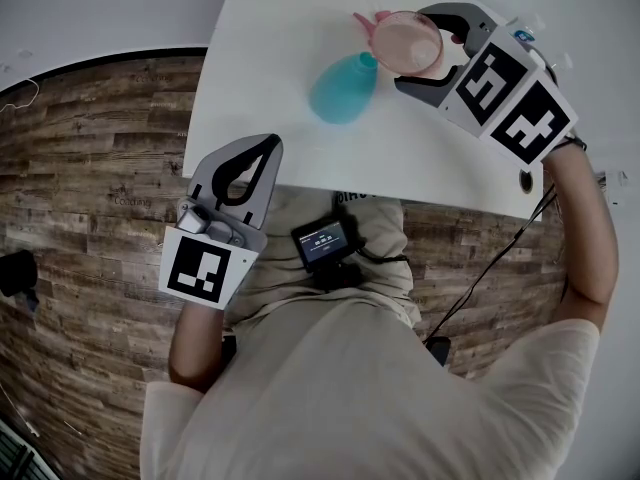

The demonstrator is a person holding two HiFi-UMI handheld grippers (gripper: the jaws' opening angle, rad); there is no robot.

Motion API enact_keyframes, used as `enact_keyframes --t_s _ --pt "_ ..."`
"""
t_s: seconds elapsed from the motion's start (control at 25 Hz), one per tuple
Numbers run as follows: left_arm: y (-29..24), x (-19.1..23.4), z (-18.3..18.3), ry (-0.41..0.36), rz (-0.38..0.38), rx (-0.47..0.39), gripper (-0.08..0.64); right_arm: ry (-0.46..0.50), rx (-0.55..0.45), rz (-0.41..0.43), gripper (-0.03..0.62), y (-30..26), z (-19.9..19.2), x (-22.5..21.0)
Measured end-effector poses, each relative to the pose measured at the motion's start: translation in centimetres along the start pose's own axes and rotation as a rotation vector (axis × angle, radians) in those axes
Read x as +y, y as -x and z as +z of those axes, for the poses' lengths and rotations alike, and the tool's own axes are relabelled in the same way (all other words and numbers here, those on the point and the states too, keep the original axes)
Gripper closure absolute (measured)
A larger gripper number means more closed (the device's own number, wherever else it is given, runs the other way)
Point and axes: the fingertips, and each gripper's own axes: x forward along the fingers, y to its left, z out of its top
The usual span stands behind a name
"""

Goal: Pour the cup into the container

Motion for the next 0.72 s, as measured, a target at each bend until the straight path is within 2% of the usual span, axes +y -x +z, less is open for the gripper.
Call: enact_keyframes --t_s 0.72 --pt "0.15 0.02 -0.1 0.001 0.001 -0.001 0.549 0.027 0.033 -0.028 0.222 0.01 -0.37 -0.22"
